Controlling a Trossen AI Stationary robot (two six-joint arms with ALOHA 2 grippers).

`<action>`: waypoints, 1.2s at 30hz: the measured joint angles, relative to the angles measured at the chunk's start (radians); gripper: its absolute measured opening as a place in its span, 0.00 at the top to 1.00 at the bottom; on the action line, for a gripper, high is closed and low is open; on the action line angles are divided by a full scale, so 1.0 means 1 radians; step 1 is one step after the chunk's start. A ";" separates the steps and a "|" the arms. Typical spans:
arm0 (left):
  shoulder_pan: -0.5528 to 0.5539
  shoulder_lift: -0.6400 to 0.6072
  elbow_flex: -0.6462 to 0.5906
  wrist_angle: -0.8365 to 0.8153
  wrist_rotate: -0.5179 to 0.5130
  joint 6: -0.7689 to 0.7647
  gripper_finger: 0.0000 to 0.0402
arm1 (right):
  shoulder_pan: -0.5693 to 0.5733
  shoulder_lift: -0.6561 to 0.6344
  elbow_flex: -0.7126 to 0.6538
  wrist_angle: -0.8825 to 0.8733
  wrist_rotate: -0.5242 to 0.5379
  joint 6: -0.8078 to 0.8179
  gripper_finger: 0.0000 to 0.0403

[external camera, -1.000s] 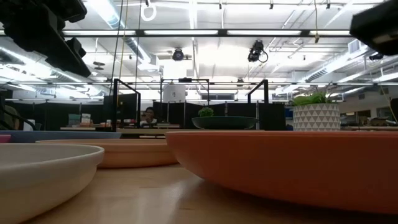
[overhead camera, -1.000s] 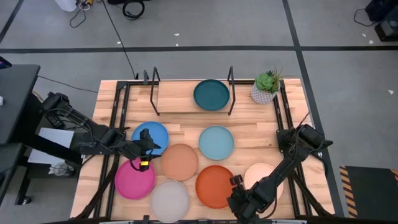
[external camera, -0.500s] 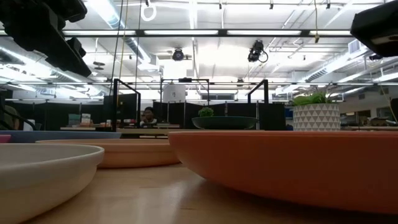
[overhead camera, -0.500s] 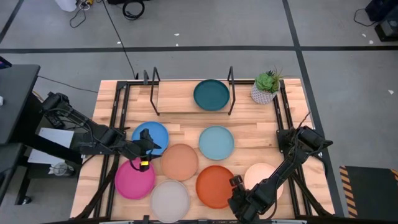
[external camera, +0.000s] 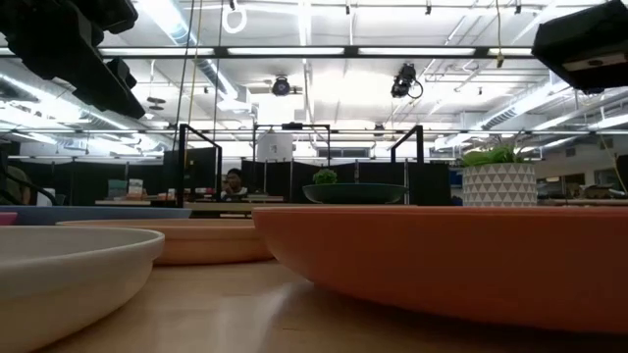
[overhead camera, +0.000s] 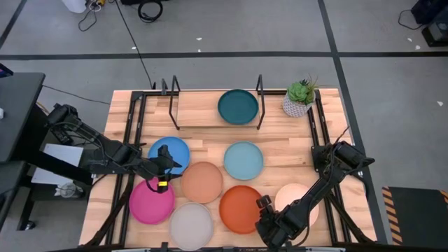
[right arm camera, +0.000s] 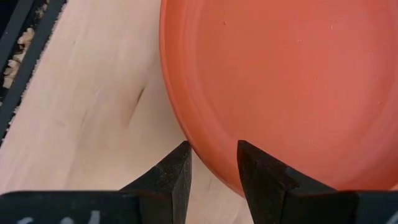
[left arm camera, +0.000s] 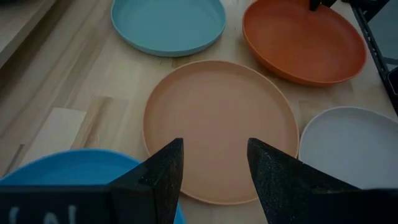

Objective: Place and stack plates onto a shelf
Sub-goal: Stack the orange plate on top of the dark blue plate on the shelf

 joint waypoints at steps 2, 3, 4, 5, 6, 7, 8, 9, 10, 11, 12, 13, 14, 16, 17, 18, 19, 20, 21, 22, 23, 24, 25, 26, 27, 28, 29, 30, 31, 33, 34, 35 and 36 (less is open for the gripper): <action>0.000 0.000 0.000 0.000 0.000 0.000 0.54 | -0.001 0.000 -0.001 0.000 0.000 -0.004 0.67; 0.000 0.000 0.000 0.000 0.000 0.000 0.54 | -0.001 0.000 -0.006 0.006 0.000 -0.008 0.67; 0.000 0.000 0.000 0.000 0.000 0.000 0.54 | -0.001 0.000 -0.013 0.011 0.000 -0.009 0.67; 0.000 0.000 0.000 0.000 0.000 0.000 0.54 | -0.001 0.000 -0.020 0.010 0.000 -0.011 0.67; 0.000 0.000 0.000 0.000 0.000 0.000 0.54 | -0.001 0.000 -0.028 0.009 0.000 -0.011 0.67; 0.000 0.000 0.000 0.000 0.000 0.000 0.54 | -0.001 0.000 -0.036 0.015 -0.002 -0.010 0.67; 0.000 0.000 0.000 0.000 0.000 0.000 0.54 | -0.001 0.000 -0.043 0.023 -0.003 -0.010 0.67; 0.000 0.000 0.000 0.000 0.000 0.000 0.54 | -0.001 0.000 -0.050 0.028 -0.003 -0.010 0.67; 0.000 0.000 0.000 0.000 0.000 0.000 0.54 | -0.001 0.000 -0.056 0.034 -0.004 -0.012 0.67; 0.000 0.000 0.000 0.000 0.000 0.000 0.54 | -0.001 0.000 -0.059 0.040 -0.005 -0.013 0.67; 0.000 0.000 0.000 0.000 0.000 0.000 0.54 | -0.001 0.000 -0.063 0.045 -0.005 -0.015 0.67; 0.000 0.000 0.000 0.000 0.000 0.000 0.54 | -0.001 0.000 -0.065 0.049 -0.006 -0.015 0.68; 0.000 0.000 0.000 0.000 0.000 0.001 0.54 | -0.001 0.000 -0.067 0.051 -0.005 -0.016 0.68; 0.000 0.000 0.000 0.000 0.000 0.000 0.54 | -0.001 -0.001 -0.067 0.052 -0.005 -0.016 0.70; 0.000 0.000 0.000 0.000 0.000 0.000 0.54 | -0.001 -0.001 -0.067 0.052 -0.005 -0.016 0.71; 0.000 0.000 0.000 0.000 0.000 0.000 0.54 | -0.001 -0.001 -0.067 0.052 -0.005 -0.016 0.73; 0.000 0.000 0.000 0.000 0.000 0.000 0.54 | -0.001 -0.001 -0.067 0.052 -0.005 -0.016 0.74; 0.000 0.000 0.000 0.001 0.000 0.000 0.54 | -0.001 -0.001 -0.067 0.052 -0.005 -0.016 0.75; 0.000 0.000 0.000 0.001 0.000 0.000 0.54 | -0.001 -0.001 -0.067 0.052 -0.005 -0.016 0.76; 0.000 0.000 0.000 0.001 0.000 0.000 0.54 | -0.001 -0.001 -0.067 0.052 -0.006 -0.016 0.78; 0.000 0.000 0.000 0.001 0.000 0.000 0.54 | -0.001 -0.001 -0.067 0.052 -0.008 -0.016 0.79; 0.000 0.000 0.000 0.001 0.000 0.000 0.54 | -0.001 -0.001 -0.067 0.052 -0.008 -0.016 0.80; 0.000 0.000 0.000 0.001 0.000 0.000 0.54 | -0.001 -0.001 -0.067 0.052 -0.008 -0.016 0.80; 0.000 0.000 0.000 0.001 0.000 0.000 0.54 | -0.001 -0.001 -0.067 0.052 -0.008 -0.016 0.81; 0.000 0.000 0.000 0.001 0.000 0.000 0.54 | -0.001 -0.002 -0.067 0.052 -0.008 -0.016 0.82; 0.000 0.000 0.000 0.001 0.000 0.000 0.54 | -0.001 -0.002 -0.067 0.052 -0.008 -0.017 0.83; 0.000 0.000 0.000 0.001 0.000 0.000 0.54 | -0.001 -0.002 -0.067 0.052 -0.008 -0.017 0.83; 0.000 0.000 0.000 0.001 0.000 0.000 0.54 | -0.001 -0.002 -0.067 0.052 -0.008 -0.018 0.84; 0.000 0.000 0.000 0.001 0.000 0.000 0.54 | -0.001 -0.002 -0.067 0.052 -0.008 -0.019 0.85; 0.000 0.000 0.000 0.001 0.000 0.000 0.54 | -0.001 -0.002 -0.067 0.053 -0.008 -0.020 0.86; 0.000 0.000 0.000 0.001 0.000 0.000 0.54 | -0.001 -0.002 -0.067 0.053 -0.007 -0.021 0.86; 0.000 0.000 0.000 0.001 0.000 0.000 0.54 | -0.001 -0.002 -0.067 0.054 -0.007 -0.021 0.87; 0.000 0.000 0.000 0.001 0.000 0.000 0.54 | -0.001 -0.002 -0.067 0.054 -0.004 -0.021 0.87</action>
